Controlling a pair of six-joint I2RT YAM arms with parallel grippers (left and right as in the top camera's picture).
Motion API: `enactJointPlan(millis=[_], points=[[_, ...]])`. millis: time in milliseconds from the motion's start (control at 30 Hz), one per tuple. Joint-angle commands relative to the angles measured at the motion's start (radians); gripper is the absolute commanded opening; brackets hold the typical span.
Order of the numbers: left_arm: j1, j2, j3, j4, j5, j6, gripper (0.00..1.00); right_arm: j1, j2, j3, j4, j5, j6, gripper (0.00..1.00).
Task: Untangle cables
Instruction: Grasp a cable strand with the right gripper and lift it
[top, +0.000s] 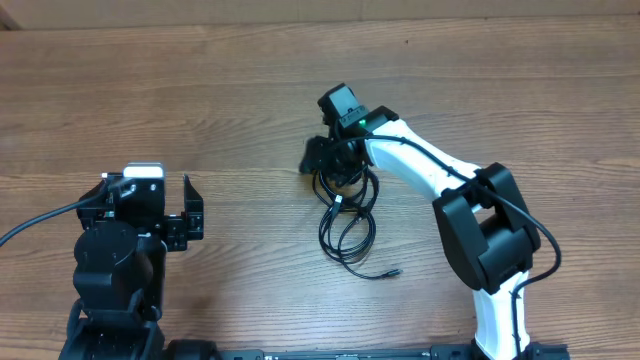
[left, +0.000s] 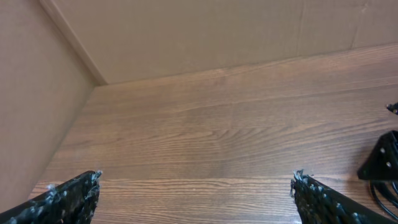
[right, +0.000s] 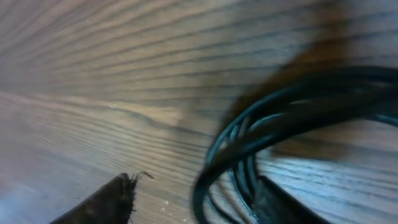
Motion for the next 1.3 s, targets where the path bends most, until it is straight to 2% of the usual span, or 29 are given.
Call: enactJointPlan(millis=[0,33,67,233,333,433,533,700,867,1033,1167,1267], points=[[0.006,0.018,0.026,-0.011,-0.016,0.019,1.0,0.0,0.015,-0.003,0.0,0.028,0.004,0.2],[0.006,0.024,0.026,-0.013,-0.016,0.019,1.0,0.0,0.015,-0.003,0.001,0.035,0.003,0.08],[0.006,0.031,0.026,-0.014,-0.016,0.019,1.0,0.0,0.015,-0.003,0.001,0.037,0.003,0.04],[0.006,0.085,0.026,0.007,-0.001,0.018,0.99,-0.002,0.01,0.029,-0.022,0.037,-0.058,0.04],[0.006,0.124,0.026,0.048,0.1,0.016,1.0,-0.016,-0.009,0.111,-0.11,0.038,-0.154,0.04],[0.006,0.158,0.026,0.065,0.236,0.015,0.99,-0.036,-0.032,0.241,-0.246,0.079,-0.231,0.04],[0.006,0.194,0.026,0.078,0.264,0.004,1.0,-0.053,-0.047,0.43,-0.423,0.178,-0.25,0.04],[0.006,0.245,0.026,0.078,0.412,-0.119,1.0,-0.082,-0.05,0.711,-0.618,0.231,-0.347,0.04],[0.006,0.332,0.026,0.07,0.476,-0.211,1.0,-0.101,-0.051,1.046,-0.816,0.232,-0.377,0.04],[0.003,0.478,0.026,0.076,0.715,-0.235,0.99,-0.1,-0.078,1.376,-0.951,0.216,-0.372,0.04],[-0.015,0.589,0.026,0.14,0.93,-0.189,1.0,-0.09,-0.145,1.435,-0.951,0.111,-0.372,0.04],[-0.055,0.703,0.026,0.214,1.174,-0.104,1.0,-0.078,-0.2,1.435,-0.951,0.093,-0.37,0.04]])
